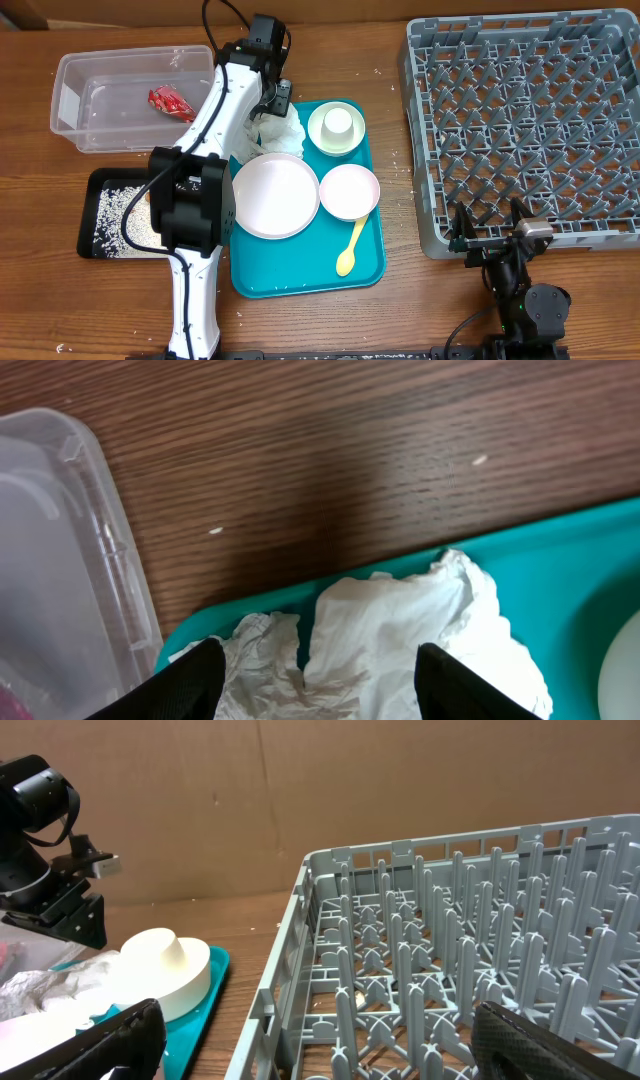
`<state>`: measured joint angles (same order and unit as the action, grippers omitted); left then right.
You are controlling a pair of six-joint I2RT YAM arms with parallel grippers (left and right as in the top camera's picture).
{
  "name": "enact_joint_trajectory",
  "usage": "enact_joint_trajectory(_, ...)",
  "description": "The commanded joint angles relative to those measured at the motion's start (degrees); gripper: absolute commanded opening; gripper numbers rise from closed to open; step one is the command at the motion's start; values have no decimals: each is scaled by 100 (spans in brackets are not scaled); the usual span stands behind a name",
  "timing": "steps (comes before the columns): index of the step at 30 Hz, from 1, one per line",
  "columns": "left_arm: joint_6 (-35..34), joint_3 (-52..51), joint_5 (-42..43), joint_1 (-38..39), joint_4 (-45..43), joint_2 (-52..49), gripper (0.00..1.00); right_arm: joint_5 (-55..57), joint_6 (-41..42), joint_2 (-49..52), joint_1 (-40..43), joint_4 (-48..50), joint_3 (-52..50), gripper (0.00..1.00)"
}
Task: Sort waste into correct bins and load items into the dishwasher
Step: 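Move the left gripper back over the crumpled white tissue, then lower the left gripper and grasp the white tissue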
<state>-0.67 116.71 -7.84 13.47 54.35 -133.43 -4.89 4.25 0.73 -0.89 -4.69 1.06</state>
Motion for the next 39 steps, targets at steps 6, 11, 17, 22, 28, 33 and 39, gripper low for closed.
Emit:
enact_joint_trajectory(6,588,2,533,22,-44,-227,63,55,-20,-44,-22,26,-59,100)
enact_joint_trajectory(11,581,2,535,-2,-85,-485,61,57,-20,-44,-22,26,-59,100)
enact_joint_trajectory(17,577,33,531,4,-136,-472,49,55,-20,-44,-22,26,-59,100)
enact_joint_trajectory(22,424,319,535,11,116,-466,16,57,-20,-44,-22,26,-59,100)
enact_joint_trajectory(28,208,1123,636,31,800,-466,7,57,-20,-44,-22,26,-59,100)
enact_joint_trajectory(33,-306,1971,643,44,1497,-463,6,57,-20,-44,-22,26,-59,100)
enact_joint_trajectory(39,-535,2879,1021,35,2330,-463,4,57,-20,-44,-22,26,-59,100)
